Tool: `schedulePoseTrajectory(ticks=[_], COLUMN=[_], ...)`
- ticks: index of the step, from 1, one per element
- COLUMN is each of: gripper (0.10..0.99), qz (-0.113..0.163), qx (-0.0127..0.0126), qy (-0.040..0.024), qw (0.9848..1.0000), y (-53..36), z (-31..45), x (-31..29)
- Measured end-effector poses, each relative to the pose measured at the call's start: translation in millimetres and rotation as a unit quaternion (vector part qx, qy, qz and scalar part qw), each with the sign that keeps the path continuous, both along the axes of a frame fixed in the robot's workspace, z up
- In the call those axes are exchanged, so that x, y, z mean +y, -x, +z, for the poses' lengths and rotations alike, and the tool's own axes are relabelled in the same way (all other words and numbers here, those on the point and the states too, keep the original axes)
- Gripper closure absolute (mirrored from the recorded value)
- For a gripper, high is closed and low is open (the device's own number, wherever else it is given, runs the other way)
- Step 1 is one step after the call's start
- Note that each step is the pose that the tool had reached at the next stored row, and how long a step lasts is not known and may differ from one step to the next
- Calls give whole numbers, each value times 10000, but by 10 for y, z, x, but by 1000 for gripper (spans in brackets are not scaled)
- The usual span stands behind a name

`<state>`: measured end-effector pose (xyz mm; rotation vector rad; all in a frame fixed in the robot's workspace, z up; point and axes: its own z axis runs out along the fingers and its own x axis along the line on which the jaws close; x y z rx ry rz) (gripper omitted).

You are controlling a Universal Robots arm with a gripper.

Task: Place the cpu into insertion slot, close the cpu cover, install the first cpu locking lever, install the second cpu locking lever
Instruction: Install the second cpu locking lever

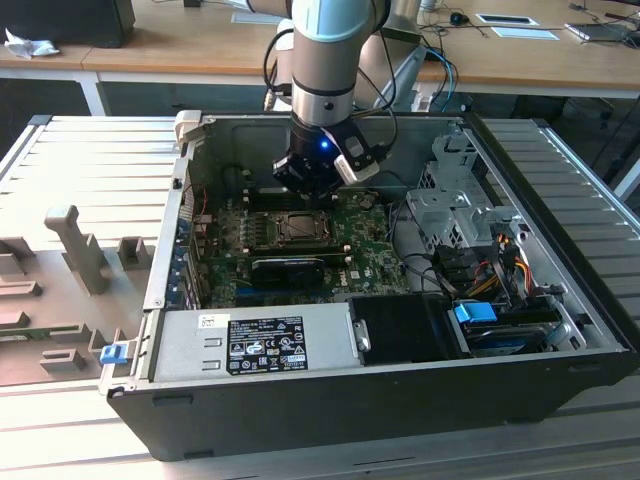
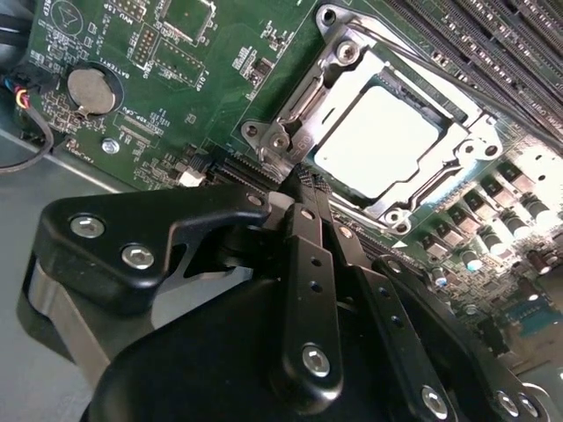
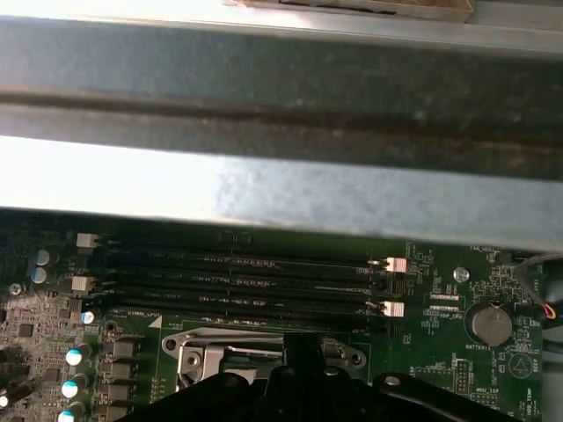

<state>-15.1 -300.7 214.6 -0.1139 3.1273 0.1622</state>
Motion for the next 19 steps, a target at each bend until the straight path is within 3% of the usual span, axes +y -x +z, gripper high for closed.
schedulePoseTrajectory(ticks=[7,9,12,19], gripper=[980,980,980,980], qz=[1,1,0,0], qx=[-1,-1,-1,-1], qy=[-2,-2,-2,-2], qw=[10000,10000,10000,10000], y=[-1,-1,0,0], z=[191,192,192,192], x=[-4,-16,-80,-127])
